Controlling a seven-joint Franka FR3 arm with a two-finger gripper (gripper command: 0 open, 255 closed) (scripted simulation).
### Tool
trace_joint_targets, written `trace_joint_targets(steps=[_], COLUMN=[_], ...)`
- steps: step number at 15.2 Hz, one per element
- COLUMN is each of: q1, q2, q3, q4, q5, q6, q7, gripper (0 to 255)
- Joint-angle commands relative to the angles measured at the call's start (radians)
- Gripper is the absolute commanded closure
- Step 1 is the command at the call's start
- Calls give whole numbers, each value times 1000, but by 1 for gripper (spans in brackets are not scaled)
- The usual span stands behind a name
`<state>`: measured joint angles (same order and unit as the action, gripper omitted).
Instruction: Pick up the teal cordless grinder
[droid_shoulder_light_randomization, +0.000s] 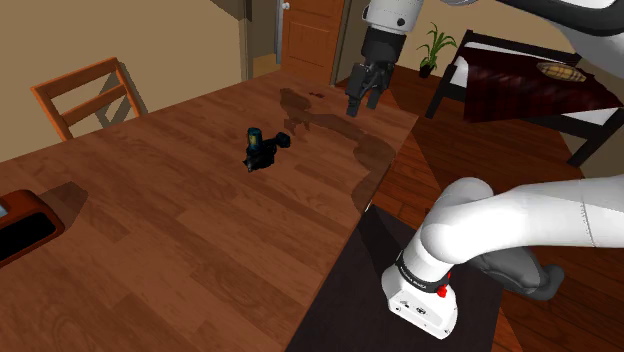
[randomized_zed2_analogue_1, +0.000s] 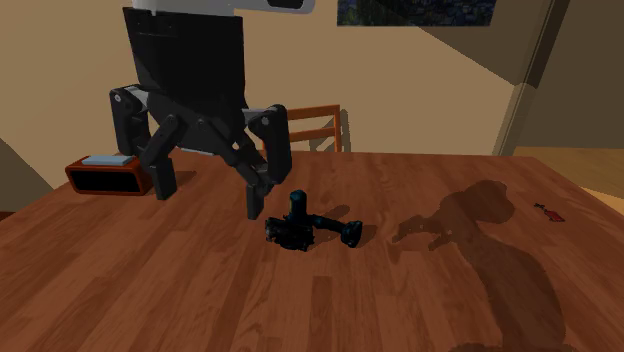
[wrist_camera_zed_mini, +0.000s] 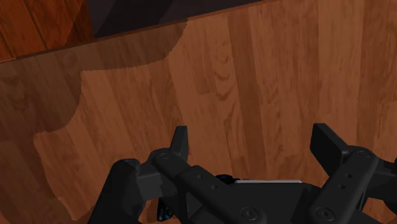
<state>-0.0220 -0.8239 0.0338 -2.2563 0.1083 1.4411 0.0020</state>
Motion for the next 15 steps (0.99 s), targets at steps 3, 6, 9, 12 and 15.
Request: trace_joint_targets(steps=[3, 6, 9, 12, 15], q1=[-3, -7, -12, -17, -21], q2=[59, 153, 252, 357, 465], q3=[11, 27, 43, 57, 70], q4=[0, 11, 34, 70, 117], q5=[1, 2, -1, -7, -17], q6=[57, 139, 214, 282, 341], q7=[8, 20, 33, 48, 66], gripper=[0, 0, 0, 0, 0])
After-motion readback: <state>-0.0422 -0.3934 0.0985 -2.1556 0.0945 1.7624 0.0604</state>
